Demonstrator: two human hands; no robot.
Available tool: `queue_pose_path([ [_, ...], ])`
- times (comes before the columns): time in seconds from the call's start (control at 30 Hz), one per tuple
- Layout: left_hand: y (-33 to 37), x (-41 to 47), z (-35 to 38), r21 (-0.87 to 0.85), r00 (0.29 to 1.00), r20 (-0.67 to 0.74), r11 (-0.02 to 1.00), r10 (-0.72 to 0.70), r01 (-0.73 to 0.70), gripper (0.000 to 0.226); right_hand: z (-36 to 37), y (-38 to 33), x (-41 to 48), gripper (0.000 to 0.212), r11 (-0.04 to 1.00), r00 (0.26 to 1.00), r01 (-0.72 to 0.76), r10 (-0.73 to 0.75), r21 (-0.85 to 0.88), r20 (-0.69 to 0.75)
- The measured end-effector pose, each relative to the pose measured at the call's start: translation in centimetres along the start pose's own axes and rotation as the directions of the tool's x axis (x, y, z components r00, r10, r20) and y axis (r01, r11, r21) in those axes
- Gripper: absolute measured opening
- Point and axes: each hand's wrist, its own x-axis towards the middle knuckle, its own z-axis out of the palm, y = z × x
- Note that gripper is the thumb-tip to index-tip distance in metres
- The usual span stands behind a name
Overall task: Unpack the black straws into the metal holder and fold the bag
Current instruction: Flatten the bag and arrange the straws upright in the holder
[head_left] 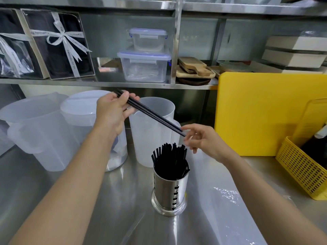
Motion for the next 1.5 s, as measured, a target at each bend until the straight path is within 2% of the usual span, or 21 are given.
queue_pose_path([
  [0.07, -0.7, -0.1, -0.1, -0.109, 0.992, -0.039, 0.988, -0.118, 0.113, 0.009, 0.4, -0.3, -0.2, 0.054, 0.997, 0.999, -0.007, 0.004, 0.071, 0.04],
  [0.17, -2.5, -0.5, 0.2, -0.288, 0.951, -0.024, 0.913, -0.308, 0.288, 0.005, 1.4, -1.1, -0.3, 0.062, 0.977, 0.998, 0.06, -0.059, 0.205, -0.011],
  [0.23, -3.9, -1.2, 0.6, -0.319, 0.912, 0.026, 0.861, -0.41, 0.396, 0.006, 2.0, -1.9, -0.4, 0.047, 0.95, 0.986, 0.159, -0.138, 0.267, -0.098],
  [0.33, -5.0, -2.8, 1.5, -0.306, 0.856, 0.118, 0.802, -0.504, 0.514, 0.011, 2.3, -3.2, -0.6, 0.016, 0.882, 0.923, 0.339, -0.244, 0.328, -0.299],
  [0.43, -5.4, -4.1, 2.1, -0.184, 0.827, 0.167, 0.807, -0.537, 0.561, 0.004, 2.1, -4.1, -0.8, 0.019, 0.886, 0.84, 0.416, -0.286, 0.208, -0.461],
  [0.47, -5.5, -4.2, 2.1, -0.098, 0.839, 0.141, 0.836, -0.526, 0.541, 0.002, 1.9, -4.2, -0.9, 0.02, 0.892, 0.818, 0.424, -0.305, 0.154, -0.487],
  [0.53, -6.1, -4.0, 1.8, 0.138, 0.907, 0.019, 0.9, -0.421, 0.414, 0.002, 1.5, -4.5, -1.2, 0.023, 0.906, 0.789, 0.419, -0.331, 0.059, -0.517],
  [0.63, -6.4, -3.7, 1.1, 0.356, 0.976, -0.069, 0.909, -0.207, 0.218, 0.006, 1.1, -4.8, -1.8, 0.03, 0.94, 0.836, 0.34, -0.314, -0.025, -0.451],
  [0.7, -6.6, -3.8, 0.8, 0.415, 0.991, -0.032, 0.9, -0.128, 0.129, 0.008, 1.8, -4.4, -2.2, 0.029, 0.967, 0.913, 0.229, -0.253, -0.112, -0.32],
  [0.77, -7.0, -4.1, 0.9, 0.479, 0.997, 0.057, 0.877, -0.06, 0.026, 0.006, 3.0, -3.4, -2.0, 0.019, 0.963, 0.985, 0.099, -0.131, -0.249, -0.114],
  [0.83, -7.6, -4.4, 1.0, 0.561, 0.984, 0.18, 0.822, -0.009, -0.095, 0.005, 3.9, -1.7, -1.6, 0.029, 0.892, 0.999, 0.008, 0.015, -0.453, 0.046],
  [0.87, -7.9, -4.5, 1.0, 0.603, 0.97, 0.243, 0.784, -0.001, -0.15, 0.006, 4.0, -0.8, -1.4, 0.038, 0.87, 0.996, -0.008, 0.048, -0.493, 0.07],
  [0.93, -8.4, -4.6, 0.7, 0.657, 0.941, 0.338, 0.716, 0.003, -0.238, 0.008, 3.7, 0.0, -1.5, 0.043, 0.93, 1.0, -0.027, 0.026, -0.367, -0.007],
  [1.0, -8.7, -4.5, 0.4, 0.691, 0.925, 0.379, 0.668, -0.008, -0.277, 0.014, 2.8, 1.0, -1.6, 0.03, 0.984, 0.982, -0.022, -0.011, -0.175, -0.186],
  [1.07, -9.0, -4.4, 0.2, 0.709, 0.914, 0.404, 0.644, -0.038, -0.287, 0.023, 2.0, 2.2, -1.6, 0.022, 0.979, 0.959, -0.109, 0.057, -0.175, -0.277],
  [1.2, -9.7, -4.4, 0.7, 0.726, 0.875, 0.479, 0.59, -0.065, -0.353, 0.034, 2.3, 4.6, -1.5, 0.032, 0.94, 0.954, -0.255, 0.206, -0.227, -0.217],
  [1.33, -10.9, -4.5, 1.8, 0.741, 0.793, 0.597, 0.462, -0.121, -0.488, 0.041, 3.0, 5.2, -1.1, 0.021, 0.952, 0.971, -0.2, 0.161, -0.232, -0.175],
  [1.4, -11.3, -4.4, 2.3, 0.735, 0.769, 0.624, 0.441, -0.141, -0.515, 0.041, 3.2, 5.3, -1.0, 0.016, 0.96, 0.978, -0.169, 0.136, -0.221, -0.158],
  [1.5, -11.6, -4.1, 2.6, 0.719, 0.736, 0.659, 0.416, -0.154, -0.557, 0.037, 3.4, 5.2, -0.8, 0.023, 0.969, 0.98, -0.155, 0.126, -0.193, -0.153],
])
